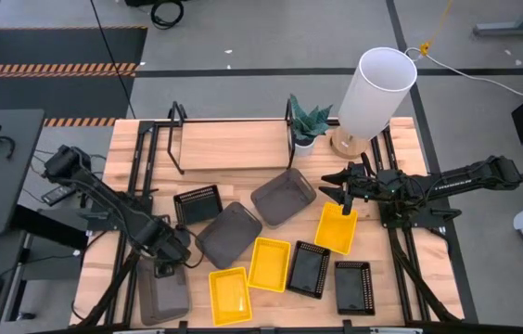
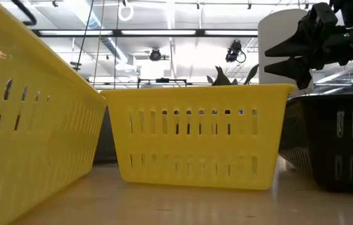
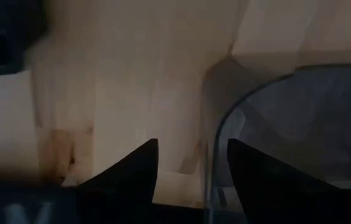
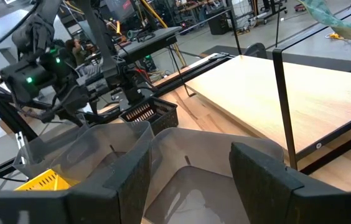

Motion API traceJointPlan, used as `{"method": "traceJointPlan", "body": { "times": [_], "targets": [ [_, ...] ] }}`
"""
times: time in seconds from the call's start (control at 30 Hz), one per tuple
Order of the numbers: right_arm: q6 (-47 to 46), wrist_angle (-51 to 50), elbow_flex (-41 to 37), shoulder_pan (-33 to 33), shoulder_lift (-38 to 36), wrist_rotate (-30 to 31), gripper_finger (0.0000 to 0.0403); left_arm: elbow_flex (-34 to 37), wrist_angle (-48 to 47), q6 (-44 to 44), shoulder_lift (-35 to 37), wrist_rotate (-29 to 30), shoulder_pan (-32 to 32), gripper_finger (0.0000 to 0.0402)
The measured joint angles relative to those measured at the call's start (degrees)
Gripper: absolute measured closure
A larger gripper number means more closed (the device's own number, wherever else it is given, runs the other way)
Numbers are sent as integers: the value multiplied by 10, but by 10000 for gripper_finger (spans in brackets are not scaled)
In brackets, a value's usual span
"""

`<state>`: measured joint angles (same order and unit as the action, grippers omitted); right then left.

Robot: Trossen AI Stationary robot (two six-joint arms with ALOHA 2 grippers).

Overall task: Stack baskets on shelf by color
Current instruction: Stack the bottom left transparent black bin on top of the middle transparent black bin

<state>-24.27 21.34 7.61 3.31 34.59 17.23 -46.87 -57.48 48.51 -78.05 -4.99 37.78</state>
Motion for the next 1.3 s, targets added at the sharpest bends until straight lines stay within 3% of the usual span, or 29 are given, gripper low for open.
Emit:
{"method": "traceJointPlan", "body": {
  "times": [0.4,0.7,0.97,1.3],
  "targets": [
    [0,0,0,0,0,0,182,0,8,-29,-45,-6,0,277],
    [0,0,0,0,0,0,182,0,27,-31,-45,2,0,389],
    [0,0,0,0,0,0,182,-24,12,-65,-44,-31,-10,395],
    [0,0,0,0,0,0,182,-170,-148,-223,-44,-31,-84,396]
  ]
}}
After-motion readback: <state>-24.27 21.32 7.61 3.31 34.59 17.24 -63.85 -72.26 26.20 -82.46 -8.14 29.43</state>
